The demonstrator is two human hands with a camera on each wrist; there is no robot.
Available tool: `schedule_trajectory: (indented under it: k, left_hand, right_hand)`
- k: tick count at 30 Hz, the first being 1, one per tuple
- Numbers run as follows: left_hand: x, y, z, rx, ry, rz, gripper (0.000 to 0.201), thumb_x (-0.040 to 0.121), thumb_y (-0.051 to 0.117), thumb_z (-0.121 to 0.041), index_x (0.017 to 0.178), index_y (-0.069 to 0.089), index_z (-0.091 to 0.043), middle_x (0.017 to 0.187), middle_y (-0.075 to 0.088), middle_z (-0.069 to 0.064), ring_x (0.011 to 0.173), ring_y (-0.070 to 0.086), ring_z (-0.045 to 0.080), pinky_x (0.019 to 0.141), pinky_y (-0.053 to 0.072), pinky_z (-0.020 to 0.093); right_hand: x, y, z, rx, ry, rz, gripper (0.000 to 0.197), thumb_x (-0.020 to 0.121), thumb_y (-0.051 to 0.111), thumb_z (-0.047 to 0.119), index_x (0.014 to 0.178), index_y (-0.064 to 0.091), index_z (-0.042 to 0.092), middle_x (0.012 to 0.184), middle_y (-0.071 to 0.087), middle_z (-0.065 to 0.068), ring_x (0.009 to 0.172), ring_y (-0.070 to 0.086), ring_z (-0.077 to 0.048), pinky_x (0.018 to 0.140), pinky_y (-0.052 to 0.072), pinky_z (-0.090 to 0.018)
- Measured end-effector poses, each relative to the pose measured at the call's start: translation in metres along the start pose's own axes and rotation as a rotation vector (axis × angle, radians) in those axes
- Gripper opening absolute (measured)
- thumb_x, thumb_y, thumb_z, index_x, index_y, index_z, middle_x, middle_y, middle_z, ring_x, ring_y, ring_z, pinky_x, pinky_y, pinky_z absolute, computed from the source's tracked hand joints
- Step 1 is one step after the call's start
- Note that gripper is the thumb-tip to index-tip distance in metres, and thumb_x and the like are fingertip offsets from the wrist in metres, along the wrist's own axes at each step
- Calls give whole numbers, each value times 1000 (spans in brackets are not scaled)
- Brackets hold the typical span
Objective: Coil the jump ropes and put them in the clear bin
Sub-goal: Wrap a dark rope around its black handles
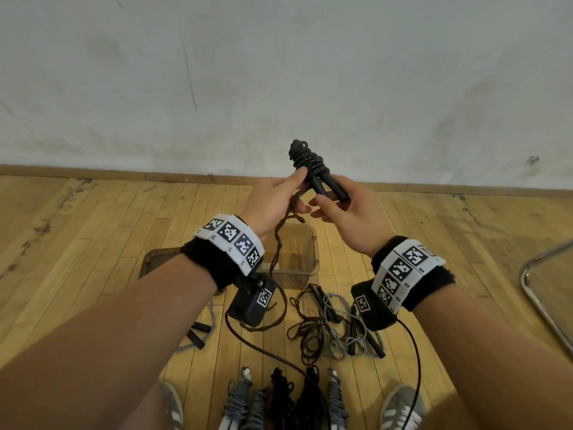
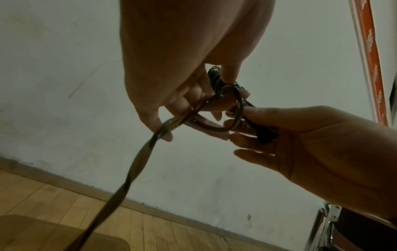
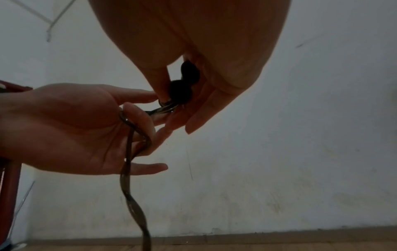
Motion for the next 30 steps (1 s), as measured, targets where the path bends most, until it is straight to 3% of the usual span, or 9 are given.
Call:
schedule_trajectory:
  k: [3, 6, 10, 15, 17, 20, 23, 26, 30]
  left_hand:
    - [1, -1, 3, 2, -22, 21, 36, 103, 58, -42, 112, 76, -11, 59, 63, 2, 64, 71, 21, 83, 60, 40]
    - [-2, 2, 2, 77, -2, 75, 23, 100, 64, -33, 114, 75, -18, 55, 60, -9, 61, 69, 16, 83, 59, 41]
    - [1, -1, 3, 69, -31, 82, 26, 98, 67, -13, 123, 71, -17, 64, 65, -9, 55, 64, 11, 69, 58, 34]
    - [-4, 3, -1, -79, -98, 97, 24, 104, 57, -16, 125, 69, -17, 102, 79, 6, 91, 77, 22, 72, 62, 33]
    - [-5, 5, 0, -45, -49, 76, 25, 106, 53, -18, 125, 69, -17, 102, 80, 3, 94, 76, 21, 79, 61, 32]
    - [-3, 4, 3, -47, -3, 31, 25, 107, 50, -16, 120, 71, -12, 97, 79, 7, 83, 73, 18, 83, 59, 28]
    - [-3, 4, 5, -65, -18, -8, 24, 107, 50, -14, 111, 73, -12, 86, 77, 6, 73, 66, 12, 75, 57, 25]
    - [-3, 8, 6, -157, -66, -18, 21, 107, 51, -17, 108, 71, -11, 76, 70, 4, 63, 60, 12, 71, 55, 32]
    - [-2, 6, 6, -206, -121, -54, 39, 100, 62, -44, 110, 72, -8, 71, 63, 0, 56, 55, 11, 61, 53, 30]
  right_hand:
    - [1, -4, -2, -79, -21, -41, 50, 100, 62, 17, 147, 48, 25, 109, 74, 5, 85, 75, -8, 86, 61, -36]
    - [1, -8, -7, -211, -17, -67, 64, 100, 62, 21, 158, 33, 25, 111, 74, 7, 85, 73, -4, 88, 58, -28]
    - [2, -11, -7, -295, -17, -97, 65, 101, 61, 20, 158, 32, 28, 104, 74, 8, 77, 70, 1, 74, 51, -8]
    - [4, -12, -11, -467, -27, -152, 66, 101, 58, 26, 159, 28, 35, 106, 74, 2, 82, 71, -15, 80, 60, -40]
    - [4, -10, -10, -536, -31, -151, 65, 103, 55, 28, 159, 24, 36, 101, 73, 1, 79, 69, -16, 74, 59, -37]
    - [4, -4, -11, -589, -60, -151, 66, 103, 54, 23, 160, 22, 37, 104, 71, 2, 74, 59, -11, 60, 45, -20]
    - [3, 1, -17, -534, -109, -141, 65, 102, 53, 21, 157, 25, 40, 111, 70, 0, 78, 60, -12, 66, 52, -29]
    - [1, 4, -16, -446, -173, -115, 55, 104, 47, 28, 155, 29, 39, 113, 67, 4, 81, 61, -8, 68, 53, -31]
    - [-2, 13, -13, -261, -207, -81, 43, 110, 35, 25, 153, 40, 28, 119, 62, 11, 94, 56, 1, 82, 49, -27]
Point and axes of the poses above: each hand's wrist, its own x-axis towards the middle knuckle, its own y-axis out of the palm, z = x × y, the point moved 2 cm from there along x, towards the middle knuckle
